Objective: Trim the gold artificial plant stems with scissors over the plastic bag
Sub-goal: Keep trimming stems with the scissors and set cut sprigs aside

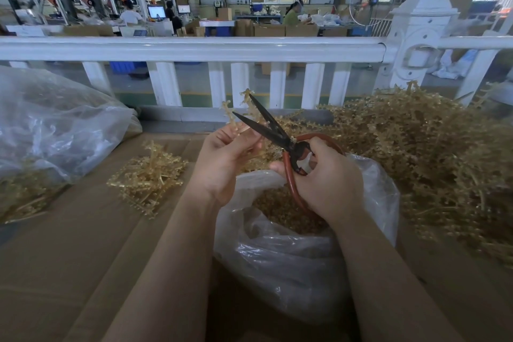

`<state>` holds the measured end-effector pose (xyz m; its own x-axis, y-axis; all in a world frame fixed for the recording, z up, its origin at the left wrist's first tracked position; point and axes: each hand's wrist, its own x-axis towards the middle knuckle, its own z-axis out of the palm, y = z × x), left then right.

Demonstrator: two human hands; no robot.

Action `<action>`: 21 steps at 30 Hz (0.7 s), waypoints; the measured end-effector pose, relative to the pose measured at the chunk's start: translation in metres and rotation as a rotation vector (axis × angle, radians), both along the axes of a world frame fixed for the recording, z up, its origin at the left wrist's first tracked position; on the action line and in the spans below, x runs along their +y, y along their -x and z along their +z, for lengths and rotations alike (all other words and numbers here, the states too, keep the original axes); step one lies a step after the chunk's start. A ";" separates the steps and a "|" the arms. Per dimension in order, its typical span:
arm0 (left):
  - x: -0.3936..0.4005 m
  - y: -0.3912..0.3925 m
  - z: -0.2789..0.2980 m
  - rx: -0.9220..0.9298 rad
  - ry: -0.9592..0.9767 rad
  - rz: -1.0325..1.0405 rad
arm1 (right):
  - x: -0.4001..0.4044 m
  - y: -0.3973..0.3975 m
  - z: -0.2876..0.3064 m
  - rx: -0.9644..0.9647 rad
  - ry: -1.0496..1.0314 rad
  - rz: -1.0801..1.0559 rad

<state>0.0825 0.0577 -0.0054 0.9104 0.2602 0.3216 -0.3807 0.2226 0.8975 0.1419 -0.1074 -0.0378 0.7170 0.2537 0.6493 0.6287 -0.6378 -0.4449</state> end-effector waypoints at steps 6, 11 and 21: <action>0.000 -0.002 -0.001 -0.006 0.039 0.014 | 0.001 0.003 0.002 -0.061 -0.005 -0.043; -0.001 -0.004 -0.002 -0.010 0.032 -0.009 | 0.002 0.003 0.000 -0.162 -0.048 -0.057; 0.003 -0.004 -0.004 -0.010 0.022 -0.055 | 0.001 0.004 -0.002 -0.065 -0.076 0.018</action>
